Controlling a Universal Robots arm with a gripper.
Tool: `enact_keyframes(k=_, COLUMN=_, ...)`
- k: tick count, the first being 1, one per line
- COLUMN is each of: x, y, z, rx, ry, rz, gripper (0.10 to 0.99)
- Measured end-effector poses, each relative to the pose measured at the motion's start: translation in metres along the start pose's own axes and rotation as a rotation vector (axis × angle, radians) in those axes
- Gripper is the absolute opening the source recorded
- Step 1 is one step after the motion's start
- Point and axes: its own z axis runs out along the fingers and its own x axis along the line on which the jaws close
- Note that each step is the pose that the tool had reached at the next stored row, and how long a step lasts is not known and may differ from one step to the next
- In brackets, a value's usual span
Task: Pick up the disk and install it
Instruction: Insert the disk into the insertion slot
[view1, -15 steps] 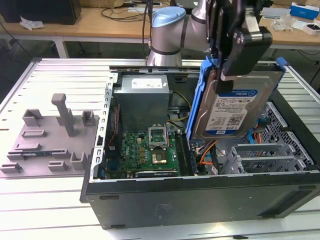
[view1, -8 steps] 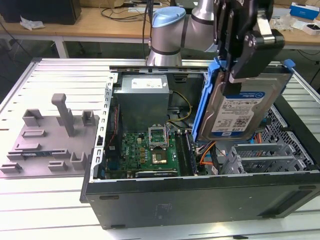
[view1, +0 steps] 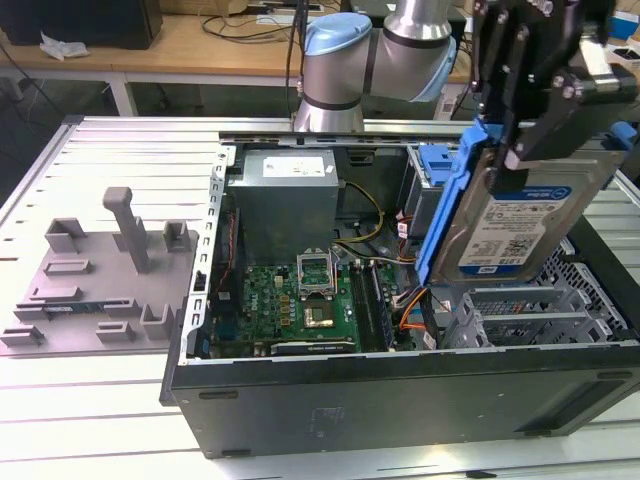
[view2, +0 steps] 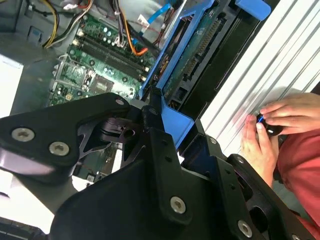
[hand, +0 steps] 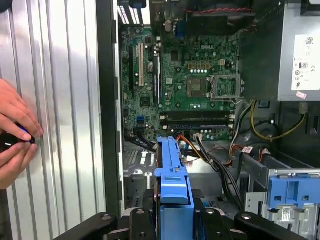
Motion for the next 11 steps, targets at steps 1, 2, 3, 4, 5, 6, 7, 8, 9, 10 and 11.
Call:
enact_keyframes(k=1, x=0.0000, y=-0.0060, z=0.0008, rx=0.000, ry=-0.0001, rz=0.000, gripper=0.369)
enact_keyframes(k=2, x=-0.0001, y=-0.0128, z=0.0016, rx=0.000, ry=0.0001, rz=0.000, gripper=0.369)
enact_keyframes(k=3, x=-0.0001, y=-0.0183, z=0.0023, rx=0.000, ry=0.0001, rz=0.000, gripper=0.369)
enact_keyframes(k=4, x=-0.0002, y=-0.0229, z=0.0029, rx=0.000, ry=0.0001, rz=0.000, gripper=0.369)
enact_keyframes(k=5, x=-0.0003, y=-0.0311, z=0.0039, rx=0.000, ry=0.0001, rz=0.000, gripper=0.369)
enact_keyframes(k=6, x=-0.0004, y=-0.0425, z=0.0053, rx=0.000, ry=0.0000, rz=0.000, gripper=0.369)
enact_keyframes(k=7, x=-0.0004, y=-0.0496, z=0.0062, rx=0.000, ry=0.0001, rz=0.000, gripper=0.369)
enact_keyframes(k=8, x=-0.0005, y=-0.0526, z=0.0067, rx=0.000, ry=0.0000, rz=0.000, gripper=0.369)
enact_keyframes(k=9, x=-0.0006, y=-0.0546, z=0.0071, rx=0.000, ry=-0.0001, rz=0.000, gripper=0.369)
enact_keyframes(k=10, x=-0.0006, y=-0.0549, z=0.0074, rx=0.000, ry=0.0002, rz=0.000, gripper=0.369)
enact_keyframes(k=11, x=-0.0005, y=-0.0550, z=0.0074, rx=0.000, ry=0.0003, rz=0.000, gripper=0.369)
